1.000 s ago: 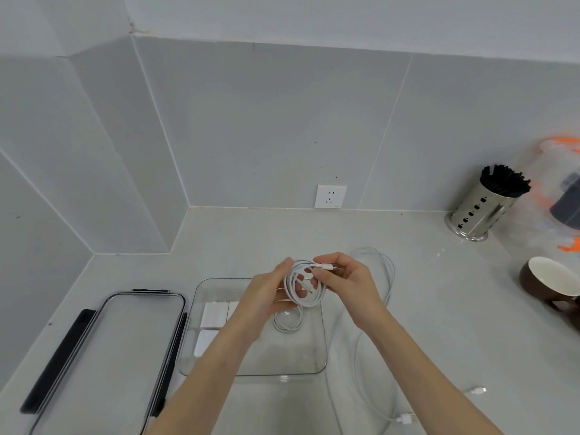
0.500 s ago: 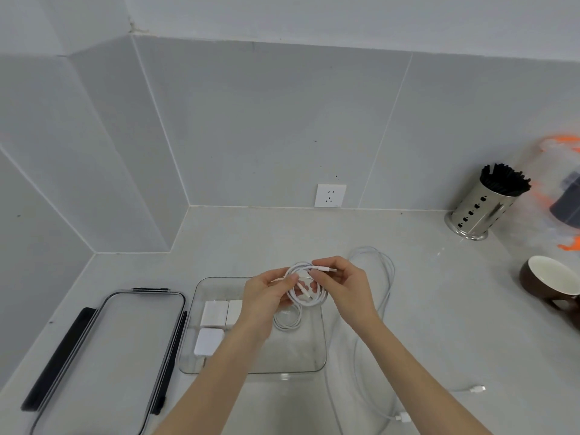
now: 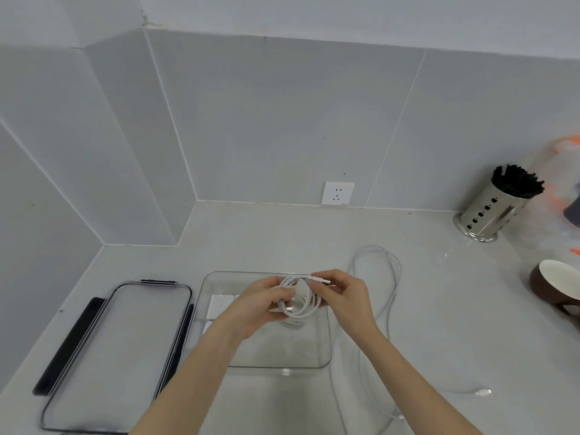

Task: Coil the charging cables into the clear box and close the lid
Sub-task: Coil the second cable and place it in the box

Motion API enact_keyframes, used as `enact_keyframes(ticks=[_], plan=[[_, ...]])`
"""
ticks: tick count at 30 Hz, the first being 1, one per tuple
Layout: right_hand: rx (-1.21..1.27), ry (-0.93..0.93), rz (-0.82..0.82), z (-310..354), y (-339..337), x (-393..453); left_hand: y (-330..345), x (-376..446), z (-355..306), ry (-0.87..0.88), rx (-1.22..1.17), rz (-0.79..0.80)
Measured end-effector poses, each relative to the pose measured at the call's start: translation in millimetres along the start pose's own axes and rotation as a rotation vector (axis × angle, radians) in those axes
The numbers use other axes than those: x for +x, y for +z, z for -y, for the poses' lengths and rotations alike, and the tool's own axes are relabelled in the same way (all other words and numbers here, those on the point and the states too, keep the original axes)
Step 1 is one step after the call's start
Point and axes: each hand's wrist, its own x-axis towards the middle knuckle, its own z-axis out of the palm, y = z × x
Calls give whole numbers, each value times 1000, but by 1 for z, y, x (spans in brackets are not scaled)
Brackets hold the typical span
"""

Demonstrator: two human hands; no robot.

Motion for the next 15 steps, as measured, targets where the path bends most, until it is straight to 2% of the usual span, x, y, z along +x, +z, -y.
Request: enact_keyframes(ticks=[4,8,11,15], plan=[[-54,116,91,-12,15,-1,-16,-8,12,20,208,-98],[-56,294,218,-18,36,-4,-30,-13,23,20,298,-150],[-55,321,222,-20,49,-6,-41,-13,31,18,322,-199],[-5,460,239,-26,59,-4,-58,-8,44,15,423,-303]])
